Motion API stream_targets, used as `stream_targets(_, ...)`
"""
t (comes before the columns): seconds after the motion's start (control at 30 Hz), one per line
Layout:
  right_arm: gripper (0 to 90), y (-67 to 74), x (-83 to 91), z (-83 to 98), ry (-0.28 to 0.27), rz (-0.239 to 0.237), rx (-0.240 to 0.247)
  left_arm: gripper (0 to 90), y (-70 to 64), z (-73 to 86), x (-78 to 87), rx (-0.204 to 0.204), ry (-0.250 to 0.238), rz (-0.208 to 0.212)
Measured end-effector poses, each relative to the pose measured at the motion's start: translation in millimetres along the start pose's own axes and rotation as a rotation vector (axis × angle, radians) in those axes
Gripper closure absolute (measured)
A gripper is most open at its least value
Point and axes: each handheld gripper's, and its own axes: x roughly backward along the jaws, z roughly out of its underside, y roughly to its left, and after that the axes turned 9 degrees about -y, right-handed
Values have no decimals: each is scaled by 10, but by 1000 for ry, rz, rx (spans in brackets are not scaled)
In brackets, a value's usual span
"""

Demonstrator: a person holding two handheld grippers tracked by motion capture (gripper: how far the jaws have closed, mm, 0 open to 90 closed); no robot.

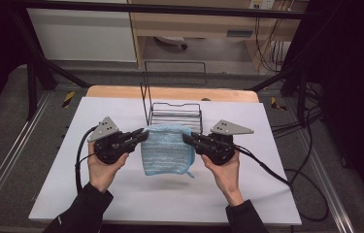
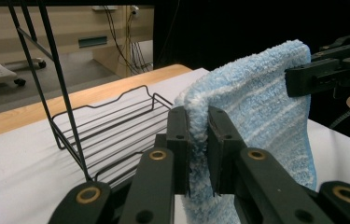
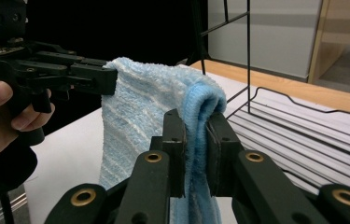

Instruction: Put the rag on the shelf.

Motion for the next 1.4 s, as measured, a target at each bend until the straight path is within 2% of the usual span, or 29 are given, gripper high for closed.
stream_targets(0.47, 803, 45, 74, -279, -92, 56, 61, 803, -26, -287, -108, -33, -74, -12)
stream_targets(0.83, 801, 76, 84, -551, -168, 85, 96, 803, -11, -532, -148, -31, -133, -20)
stream_targets(1.17, 802, 103, 73, -676, -209, 102, 111, 803, -5, -710, -193, -33, -173, -33)
stream_targets(1.4, 802, 132, 71, -837, -237, 114, 137, 803, 0, -862, -199, -44, -206, -38)
